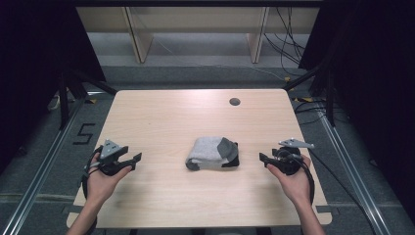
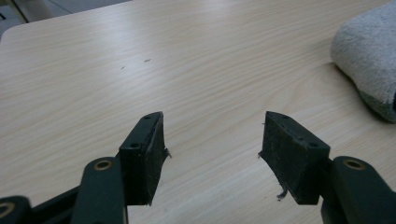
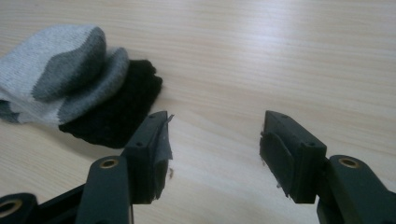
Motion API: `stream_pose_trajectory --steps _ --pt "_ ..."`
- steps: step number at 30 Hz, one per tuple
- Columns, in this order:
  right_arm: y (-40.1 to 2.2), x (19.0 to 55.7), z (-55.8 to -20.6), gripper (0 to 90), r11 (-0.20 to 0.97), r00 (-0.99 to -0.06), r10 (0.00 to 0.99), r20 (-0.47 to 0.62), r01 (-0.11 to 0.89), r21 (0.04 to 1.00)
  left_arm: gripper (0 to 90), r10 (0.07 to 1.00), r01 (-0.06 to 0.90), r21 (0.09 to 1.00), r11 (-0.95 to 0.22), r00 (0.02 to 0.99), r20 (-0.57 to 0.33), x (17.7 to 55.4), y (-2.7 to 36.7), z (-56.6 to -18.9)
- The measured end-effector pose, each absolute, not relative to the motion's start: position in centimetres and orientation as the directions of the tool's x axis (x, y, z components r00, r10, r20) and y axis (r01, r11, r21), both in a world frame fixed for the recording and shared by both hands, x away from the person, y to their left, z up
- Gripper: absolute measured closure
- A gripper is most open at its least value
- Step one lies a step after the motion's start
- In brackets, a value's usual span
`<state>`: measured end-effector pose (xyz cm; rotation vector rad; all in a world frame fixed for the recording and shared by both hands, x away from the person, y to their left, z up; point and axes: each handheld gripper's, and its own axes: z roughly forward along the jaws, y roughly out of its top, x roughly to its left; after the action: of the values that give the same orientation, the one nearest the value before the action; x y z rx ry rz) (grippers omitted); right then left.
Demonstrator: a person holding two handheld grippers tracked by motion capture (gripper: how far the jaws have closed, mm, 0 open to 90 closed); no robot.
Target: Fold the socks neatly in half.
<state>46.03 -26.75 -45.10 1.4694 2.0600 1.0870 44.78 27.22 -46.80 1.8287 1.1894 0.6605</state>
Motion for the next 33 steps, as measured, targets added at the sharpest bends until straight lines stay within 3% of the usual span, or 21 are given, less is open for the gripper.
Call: stream_pose_trajectory --steps 12,13,20,22,33 --pt "-28.7 43.9 -47.4 41.4 0.099 -0.300 0.942 0.151 0.678 0.728 38.0 0.941 0.511 0.848 -0.142 0.335 -0.045 42.6 30.3 -49.5" --pt "-29.2 44.1 -47.7 41.4 0.134 -0.341 0.931 0.128 0.647 0.751 37.9 0.942 0.515 0.846 -0.138 0.332 -0.049 42.5 30.4 -49.7" --pt "-29.5 43.1 -48.3 41.2 0.097 -0.294 0.947 0.132 0.651 0.753 37.5 0.949 0.519 0.849 -0.102 0.305 -0.073 41.9 31.0 -51.0" --pt "-29.9 43.1 -48.9 41.2 0.137 -0.317 0.945 0.081 0.608 0.782 37.1 0.952 0.526 0.844 -0.103 0.297 -0.069 41.7 31.1 -51.0" --pt "-29.9 41.8 -50.2 41.4 0.101 -0.291 0.954 0.068 0.529 0.842 35.0 0.959 0.477 0.878 -0.039 0.266 -0.102 41.2 31.7 -51.4"
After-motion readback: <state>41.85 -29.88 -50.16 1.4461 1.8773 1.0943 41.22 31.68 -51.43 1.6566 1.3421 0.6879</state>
